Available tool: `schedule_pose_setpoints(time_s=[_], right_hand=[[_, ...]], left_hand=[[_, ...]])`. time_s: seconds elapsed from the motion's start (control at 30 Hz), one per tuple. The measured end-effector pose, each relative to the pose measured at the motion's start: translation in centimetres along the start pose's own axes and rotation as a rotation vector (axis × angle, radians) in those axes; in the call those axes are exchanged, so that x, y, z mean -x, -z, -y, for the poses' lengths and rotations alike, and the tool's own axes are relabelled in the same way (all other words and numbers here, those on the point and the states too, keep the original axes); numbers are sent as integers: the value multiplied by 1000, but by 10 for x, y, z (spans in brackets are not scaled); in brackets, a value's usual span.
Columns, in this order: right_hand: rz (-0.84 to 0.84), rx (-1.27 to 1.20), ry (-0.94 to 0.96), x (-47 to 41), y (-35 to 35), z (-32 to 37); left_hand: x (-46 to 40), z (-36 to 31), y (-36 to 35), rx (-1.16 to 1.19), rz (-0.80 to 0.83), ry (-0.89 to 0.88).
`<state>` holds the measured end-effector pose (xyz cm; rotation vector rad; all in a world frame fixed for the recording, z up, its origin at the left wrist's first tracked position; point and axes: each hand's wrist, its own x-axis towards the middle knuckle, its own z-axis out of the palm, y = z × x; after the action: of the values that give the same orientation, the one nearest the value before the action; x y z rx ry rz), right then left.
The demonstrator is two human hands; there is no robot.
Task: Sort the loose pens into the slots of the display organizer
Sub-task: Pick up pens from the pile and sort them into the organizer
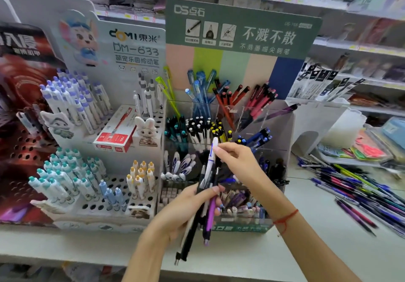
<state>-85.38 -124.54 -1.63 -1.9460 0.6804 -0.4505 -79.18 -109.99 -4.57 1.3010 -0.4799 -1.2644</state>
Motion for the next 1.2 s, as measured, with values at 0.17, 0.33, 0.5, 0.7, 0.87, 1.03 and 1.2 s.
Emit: schedule_pose_setpoints(time_s=[0.17,0.33,0.5,0.7,0.87,1.03,1.2], right_hand=[[-297,-437,-116,21,25,-19],[-695,-338,60,25,68,-33],[-571,198,110,35,43,-78],[-611,606,267,33,23,-105],[-611,885,354,33,26,-118],[-508,537,284,47,23,-73],[-130,133,46,64,4,-26]], left_hand=[[-12,-1,-7,-178,116,80],[-20,10,-3,191,-143,35],[-23,14,-8,629,-283,-45],[-26,23,-3,833,-245,-46],[-26,19,-4,860,-218,-96],[-28,17,-16,815,-223,-166],[-38,14,-30,818,-197,-150]])
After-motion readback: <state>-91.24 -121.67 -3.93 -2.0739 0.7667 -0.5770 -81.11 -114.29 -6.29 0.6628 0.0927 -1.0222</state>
